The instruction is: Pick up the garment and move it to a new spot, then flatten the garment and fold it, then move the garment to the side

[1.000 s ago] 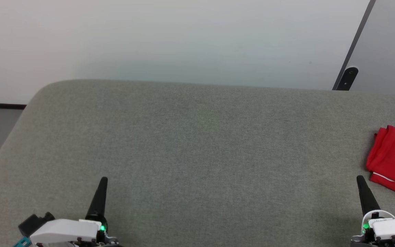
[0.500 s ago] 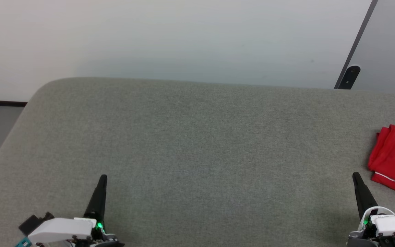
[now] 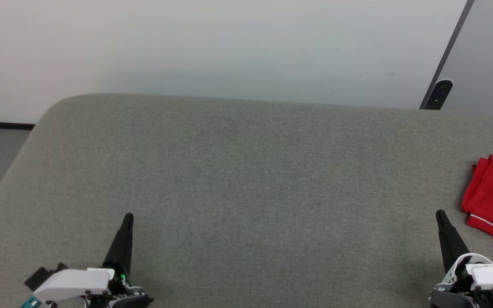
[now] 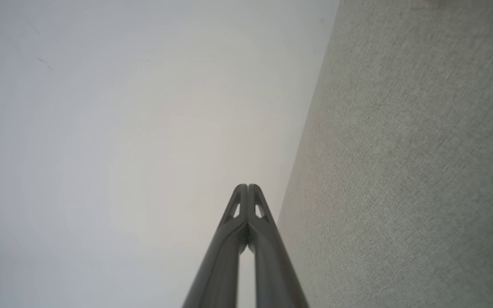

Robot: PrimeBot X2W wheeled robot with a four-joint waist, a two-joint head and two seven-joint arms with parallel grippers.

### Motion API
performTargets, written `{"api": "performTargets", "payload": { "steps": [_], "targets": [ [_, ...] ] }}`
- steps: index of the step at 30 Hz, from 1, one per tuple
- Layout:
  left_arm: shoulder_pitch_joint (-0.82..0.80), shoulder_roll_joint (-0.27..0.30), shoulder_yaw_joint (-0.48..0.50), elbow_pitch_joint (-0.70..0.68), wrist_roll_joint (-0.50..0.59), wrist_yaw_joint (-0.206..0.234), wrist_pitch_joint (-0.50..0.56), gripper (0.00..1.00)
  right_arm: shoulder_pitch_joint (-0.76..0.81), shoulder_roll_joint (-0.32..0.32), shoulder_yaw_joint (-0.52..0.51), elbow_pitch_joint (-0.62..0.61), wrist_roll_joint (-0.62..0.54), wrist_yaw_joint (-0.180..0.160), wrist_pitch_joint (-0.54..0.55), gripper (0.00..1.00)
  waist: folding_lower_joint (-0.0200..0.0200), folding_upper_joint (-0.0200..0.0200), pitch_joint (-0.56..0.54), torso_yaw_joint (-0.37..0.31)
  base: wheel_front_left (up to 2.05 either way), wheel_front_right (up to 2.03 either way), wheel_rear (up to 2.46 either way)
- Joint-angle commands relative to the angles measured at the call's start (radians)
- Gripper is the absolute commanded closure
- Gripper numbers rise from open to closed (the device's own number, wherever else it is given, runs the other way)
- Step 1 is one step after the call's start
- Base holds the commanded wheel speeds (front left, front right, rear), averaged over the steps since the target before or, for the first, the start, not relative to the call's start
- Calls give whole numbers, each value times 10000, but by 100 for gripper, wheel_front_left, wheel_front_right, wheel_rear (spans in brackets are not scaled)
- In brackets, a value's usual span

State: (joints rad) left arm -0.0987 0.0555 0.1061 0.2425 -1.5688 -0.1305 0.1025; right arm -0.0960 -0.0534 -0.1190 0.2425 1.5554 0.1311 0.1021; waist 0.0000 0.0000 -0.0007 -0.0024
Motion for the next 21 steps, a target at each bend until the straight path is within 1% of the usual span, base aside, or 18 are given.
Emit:
{"api": "performTargets", "payload": {
  "steps": [1,7,21],
  "targets": [
    [-106,-29,49,14,-126,-2,31,100,-142,32,39,0,172,-6,61,100,0,0,4,3,0,0,0],
    [-156,-56,101,36,-476,-4,133,100,-220,54,70,37,610,-7,159,100,0,0,37,23,0,0,0],
    [-155,-57,102,35,-455,-2,142,100,-158,53,68,35,592,-7,154,100,0,0,39,24,0,0,0]
  ]
}}
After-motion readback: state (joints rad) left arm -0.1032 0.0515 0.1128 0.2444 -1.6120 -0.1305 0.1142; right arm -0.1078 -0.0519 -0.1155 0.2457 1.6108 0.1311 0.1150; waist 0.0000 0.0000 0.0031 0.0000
